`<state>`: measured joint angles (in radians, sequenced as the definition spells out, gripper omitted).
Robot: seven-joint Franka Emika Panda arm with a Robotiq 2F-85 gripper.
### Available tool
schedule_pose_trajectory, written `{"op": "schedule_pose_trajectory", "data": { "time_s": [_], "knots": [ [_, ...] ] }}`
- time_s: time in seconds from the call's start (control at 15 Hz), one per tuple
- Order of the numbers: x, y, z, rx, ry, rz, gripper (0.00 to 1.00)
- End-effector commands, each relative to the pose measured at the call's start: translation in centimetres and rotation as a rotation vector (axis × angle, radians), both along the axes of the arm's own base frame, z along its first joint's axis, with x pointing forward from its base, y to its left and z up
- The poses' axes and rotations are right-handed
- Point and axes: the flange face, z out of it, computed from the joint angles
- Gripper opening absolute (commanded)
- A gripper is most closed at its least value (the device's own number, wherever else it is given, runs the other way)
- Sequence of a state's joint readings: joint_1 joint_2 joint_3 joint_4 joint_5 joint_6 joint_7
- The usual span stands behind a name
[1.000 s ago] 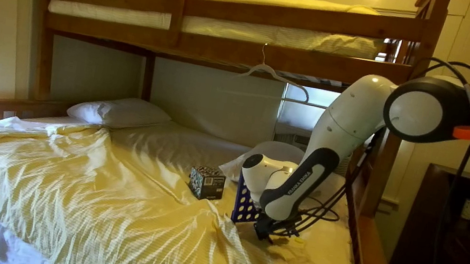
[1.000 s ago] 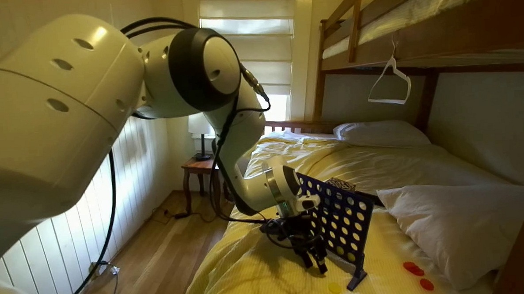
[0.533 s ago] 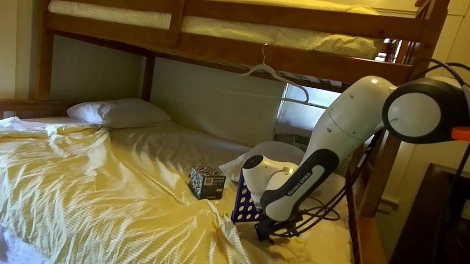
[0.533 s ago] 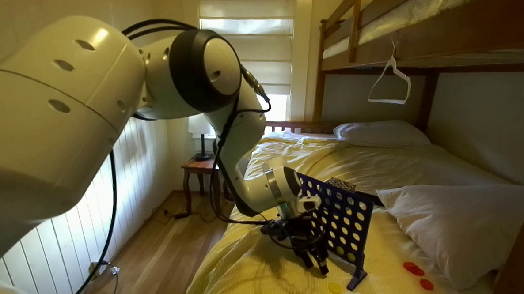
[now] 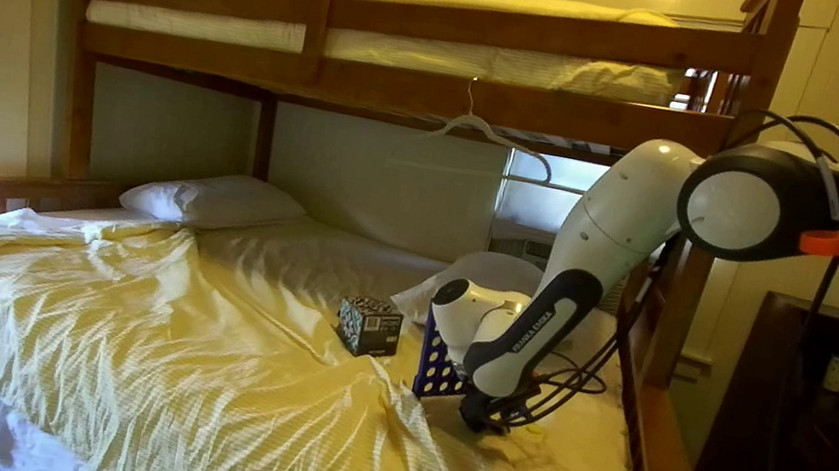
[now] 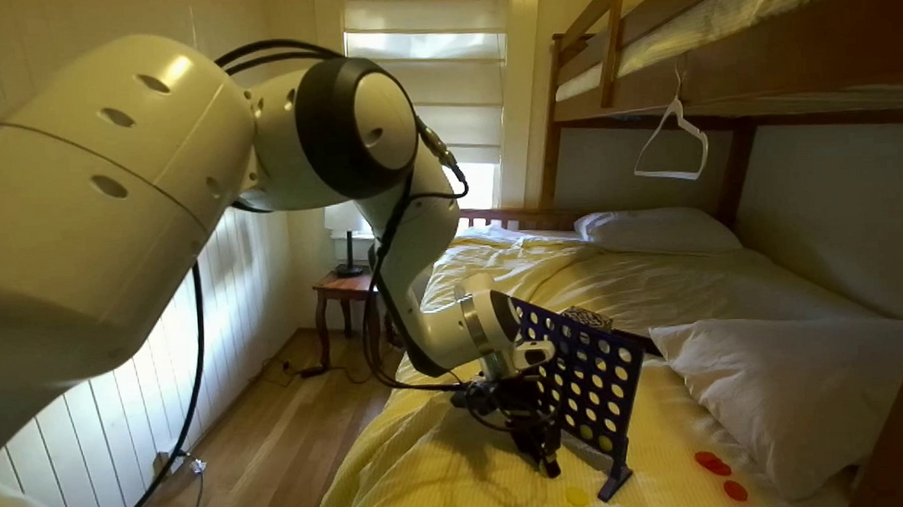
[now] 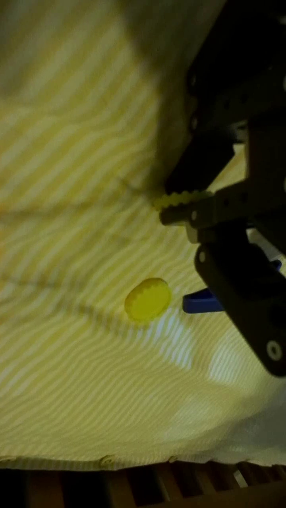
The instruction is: Put the yellow circle inside the blue object
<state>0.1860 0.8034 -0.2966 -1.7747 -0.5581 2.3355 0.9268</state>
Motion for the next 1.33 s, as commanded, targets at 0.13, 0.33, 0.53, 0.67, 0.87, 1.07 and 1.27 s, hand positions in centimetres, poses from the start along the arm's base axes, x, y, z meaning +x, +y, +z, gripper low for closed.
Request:
{"op": "schedule_pose_trajectory", "data": {
  "time_s": [0.13,0.33,0.53,0.67,0.87,1.07,1.27],
  "knots": [
    [0.46,-0.58,-0.28,-0.019,0.017,0.014,0.12],
    [0.40,-0.58,-0.19,-0.018,0.018,0.016,0.41],
    [0.36,-0.76,-0.10,-0.021,0.023,0.018,0.39],
    [0.37,-0.80,-0.08,-0.022,0.028,0.022,0.16],
    [0.42,-0.62,0.02,-0.023,0.027,0.027,0.23],
    [0.40,-0.59,0.13,-0.024,0.027,0.029,0.46],
    [0.27,-0.63,0.26,-0.025,0.031,0.030,0.65]
  ]
}}
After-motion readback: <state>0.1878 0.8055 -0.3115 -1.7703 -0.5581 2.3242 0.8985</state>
